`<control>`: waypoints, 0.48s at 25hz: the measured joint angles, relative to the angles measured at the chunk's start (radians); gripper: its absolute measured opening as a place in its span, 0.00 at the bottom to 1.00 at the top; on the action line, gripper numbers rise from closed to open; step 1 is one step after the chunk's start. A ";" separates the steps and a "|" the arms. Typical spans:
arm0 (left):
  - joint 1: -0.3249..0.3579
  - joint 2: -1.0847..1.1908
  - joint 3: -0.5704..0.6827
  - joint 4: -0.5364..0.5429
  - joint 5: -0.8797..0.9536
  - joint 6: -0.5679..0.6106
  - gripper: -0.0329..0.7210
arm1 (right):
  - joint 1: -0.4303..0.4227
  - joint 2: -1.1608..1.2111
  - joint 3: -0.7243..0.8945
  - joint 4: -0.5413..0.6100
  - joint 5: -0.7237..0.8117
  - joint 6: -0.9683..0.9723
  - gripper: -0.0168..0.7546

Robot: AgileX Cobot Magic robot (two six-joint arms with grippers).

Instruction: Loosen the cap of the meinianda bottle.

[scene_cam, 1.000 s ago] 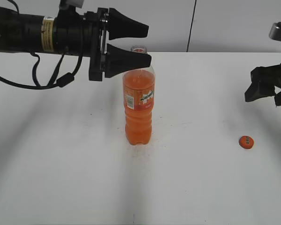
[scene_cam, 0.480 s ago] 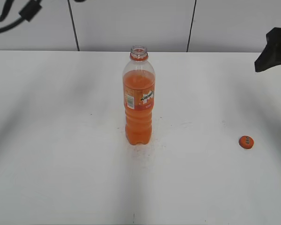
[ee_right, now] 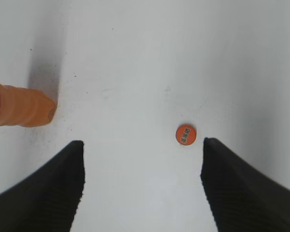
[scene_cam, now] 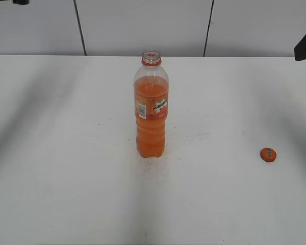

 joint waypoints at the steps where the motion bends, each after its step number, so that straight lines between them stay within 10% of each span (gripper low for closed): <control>1: 0.000 0.000 0.019 0.001 0.086 0.012 0.83 | 0.000 -0.007 0.000 0.000 0.008 0.000 0.75; 4: 0.004 0.000 0.052 -0.148 0.260 0.164 0.83 | 0.000 -0.022 0.000 0.000 0.032 0.000 0.75; 12: 0.004 -0.004 0.024 -1.190 0.629 1.010 0.82 | 0.000 -0.033 0.000 0.001 0.092 0.000 0.75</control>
